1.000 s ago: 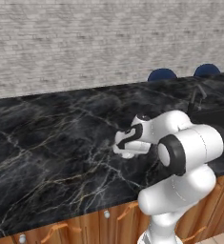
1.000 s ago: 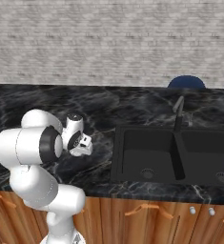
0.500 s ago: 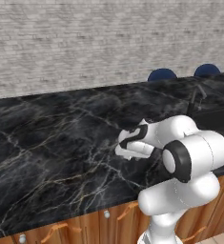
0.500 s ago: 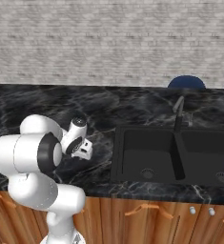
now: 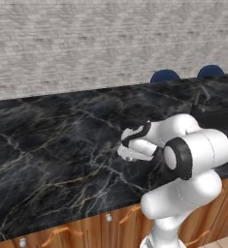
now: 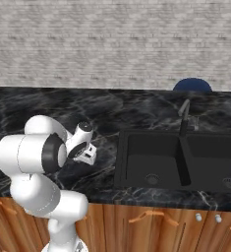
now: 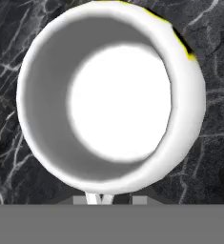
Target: Clear the mugs and bowl far away from the sink.
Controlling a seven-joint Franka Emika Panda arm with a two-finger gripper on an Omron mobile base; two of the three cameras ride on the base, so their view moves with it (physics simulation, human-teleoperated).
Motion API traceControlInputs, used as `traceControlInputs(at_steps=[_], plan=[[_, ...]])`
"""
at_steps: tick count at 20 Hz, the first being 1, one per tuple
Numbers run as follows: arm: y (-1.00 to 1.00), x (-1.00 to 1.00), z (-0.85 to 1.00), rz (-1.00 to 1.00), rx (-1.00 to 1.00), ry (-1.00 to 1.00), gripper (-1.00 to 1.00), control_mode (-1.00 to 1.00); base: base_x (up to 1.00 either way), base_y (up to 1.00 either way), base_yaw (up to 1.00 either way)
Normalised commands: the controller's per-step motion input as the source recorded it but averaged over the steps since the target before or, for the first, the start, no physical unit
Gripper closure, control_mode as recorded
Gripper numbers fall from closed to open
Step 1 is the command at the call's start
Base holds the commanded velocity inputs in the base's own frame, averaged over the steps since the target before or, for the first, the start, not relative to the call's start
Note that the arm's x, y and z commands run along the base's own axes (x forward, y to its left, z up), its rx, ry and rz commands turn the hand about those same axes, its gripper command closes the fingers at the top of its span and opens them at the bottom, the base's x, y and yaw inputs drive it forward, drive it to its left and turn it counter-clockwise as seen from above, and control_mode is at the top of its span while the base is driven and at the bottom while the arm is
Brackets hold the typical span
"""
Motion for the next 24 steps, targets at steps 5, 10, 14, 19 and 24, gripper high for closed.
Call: traceControlInputs(at_steps=[5, 10, 14, 19, 24], plan=[[0.0, 0.0, -0.25, 0.0, 0.08, 0.0, 1.0, -1.0, 0.0, 0.0, 0.0], [0.01, -0.16, 0.63, 0.0, 0.0, 0.0, 1.0, -1.0, 0.0, 0.0, 0.0], [0.33, -0.26, 1.0, 0.0, -0.12, 0.16, 1.0, -1.0, 0.0, 0.0, 0.0], [0.06, -0.22, 1.0, 0.0, -0.4, 0.38, 1.0, -1.0, 0.0, 0.0, 0.0], [-0.13, -0.24, 0.93, 0.01, -0.31, 0.31, 1.0, -1.0, 0.0, 0.0, 0.0]])
